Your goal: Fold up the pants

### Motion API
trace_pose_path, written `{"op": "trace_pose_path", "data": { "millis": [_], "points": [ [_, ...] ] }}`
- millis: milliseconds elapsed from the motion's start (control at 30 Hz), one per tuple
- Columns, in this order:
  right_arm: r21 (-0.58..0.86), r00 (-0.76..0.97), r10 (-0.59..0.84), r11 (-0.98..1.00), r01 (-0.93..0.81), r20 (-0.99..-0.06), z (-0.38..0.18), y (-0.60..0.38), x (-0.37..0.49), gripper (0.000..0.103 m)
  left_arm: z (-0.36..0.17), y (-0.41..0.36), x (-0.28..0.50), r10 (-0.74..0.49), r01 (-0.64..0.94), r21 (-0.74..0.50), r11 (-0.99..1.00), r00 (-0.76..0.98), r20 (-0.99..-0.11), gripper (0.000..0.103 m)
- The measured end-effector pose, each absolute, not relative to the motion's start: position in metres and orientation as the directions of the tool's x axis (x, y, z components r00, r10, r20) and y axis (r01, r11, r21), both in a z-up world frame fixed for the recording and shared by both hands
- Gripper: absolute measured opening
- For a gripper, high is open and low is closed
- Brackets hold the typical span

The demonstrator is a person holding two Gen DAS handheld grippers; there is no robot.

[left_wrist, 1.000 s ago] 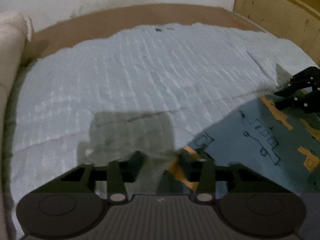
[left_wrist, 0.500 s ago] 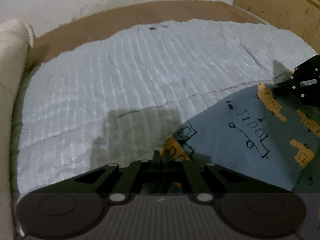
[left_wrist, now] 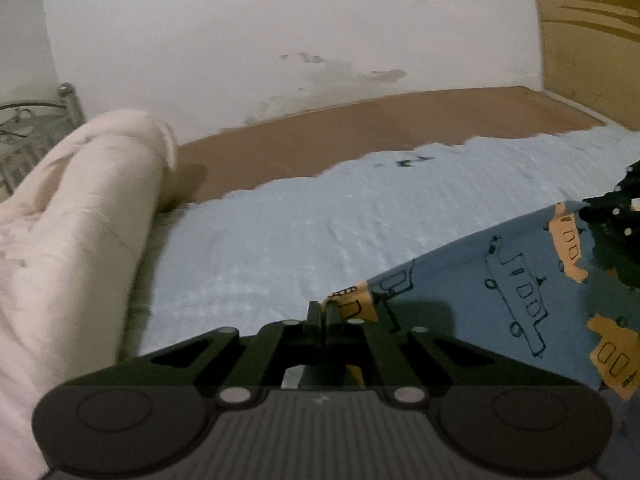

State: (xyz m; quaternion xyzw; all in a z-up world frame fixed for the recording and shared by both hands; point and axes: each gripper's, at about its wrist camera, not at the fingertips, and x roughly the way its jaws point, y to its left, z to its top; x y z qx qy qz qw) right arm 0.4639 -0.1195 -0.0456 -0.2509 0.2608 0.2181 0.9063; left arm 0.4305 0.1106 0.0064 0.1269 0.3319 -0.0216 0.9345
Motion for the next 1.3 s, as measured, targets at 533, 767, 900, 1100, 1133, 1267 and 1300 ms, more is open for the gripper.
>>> {"op": "trace_pose_path", "data": {
  "millis": [533,767,900,1100,1133,1267,1300],
  "points": [
    [-0.278,0.764,0.304,0.803,-0.527,-0.57,-0.045,-0.116,0.474,0.001,-0.001,0.131,0.423,0.012,0.118,0.162,0.98,0.771,-0.637,0.0],
    [-0.293,0.797,0.316,0.809,-0.51,-0.514,0.002,-0.128,0.418,0.001,0.039,0.119,0.384,-0.006,0.135,0.174,0.975,0.807,-0.59,0.0],
    [-0.288,0.812,0.323,0.818,-0.498,-0.486,0.028,-0.14,0.373,0.0,0.059,0.114,0.348,-0.031,0.159,0.176,0.971,0.822,-0.569,0.0],
    [-0.305,0.832,0.337,0.816,-0.492,-0.44,0.053,-0.149,0.288,0.0,0.071,0.11,0.284,-0.08,0.213,0.182,0.96,0.83,-0.551,0.0],
    [-0.303,0.831,0.341,0.814,-0.495,-0.439,0.053,-0.148,0.274,0.0,0.07,0.11,0.273,-0.088,0.219,0.177,0.96,0.83,-0.551,0.0],
    [-0.293,0.828,0.362,0.811,-0.506,-0.429,0.051,-0.147,0.216,0.0,0.062,0.114,0.236,-0.105,0.233,0.165,0.958,0.826,-0.554,0.0],
    [-0.285,0.827,0.367,0.813,-0.507,-0.426,0.049,-0.147,0.204,0.0,0.059,0.114,0.227,-0.105,0.237,0.172,0.956,0.826,-0.555,0.0]
  ]
}}
